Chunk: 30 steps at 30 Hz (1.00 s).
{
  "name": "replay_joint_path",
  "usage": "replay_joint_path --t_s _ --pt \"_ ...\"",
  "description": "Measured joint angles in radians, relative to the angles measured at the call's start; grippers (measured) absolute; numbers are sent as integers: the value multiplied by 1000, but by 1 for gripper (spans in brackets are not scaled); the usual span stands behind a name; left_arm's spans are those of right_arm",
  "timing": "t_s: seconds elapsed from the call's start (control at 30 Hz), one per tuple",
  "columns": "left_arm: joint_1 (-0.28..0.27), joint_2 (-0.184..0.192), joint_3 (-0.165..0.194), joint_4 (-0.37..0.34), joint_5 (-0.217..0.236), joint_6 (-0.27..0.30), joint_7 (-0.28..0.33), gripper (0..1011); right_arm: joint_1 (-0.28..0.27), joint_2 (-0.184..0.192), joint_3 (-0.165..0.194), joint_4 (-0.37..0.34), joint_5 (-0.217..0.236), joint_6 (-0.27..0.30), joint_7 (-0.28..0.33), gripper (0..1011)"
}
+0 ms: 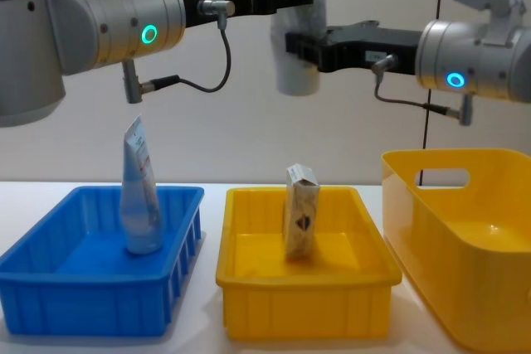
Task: Bimanual collaborative sorting of washing and personal care products
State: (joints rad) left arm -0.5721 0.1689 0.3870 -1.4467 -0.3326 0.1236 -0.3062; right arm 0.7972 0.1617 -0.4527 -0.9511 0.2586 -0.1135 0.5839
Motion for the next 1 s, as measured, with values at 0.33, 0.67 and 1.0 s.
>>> replay_joint_path --t_s 0.33,0.67,1.0 --pt "0 0 0 0 0 0 0 1001 -51 32 32 -92 -32 51 -125 166" --pt "0 0 0 0 0 0 0 1001 -120 70 74 -209 -71 116 -251 166" --pt "0 0 0 0 0 0 0 1001 -203 107 127 -337 -108 193 -374 158"
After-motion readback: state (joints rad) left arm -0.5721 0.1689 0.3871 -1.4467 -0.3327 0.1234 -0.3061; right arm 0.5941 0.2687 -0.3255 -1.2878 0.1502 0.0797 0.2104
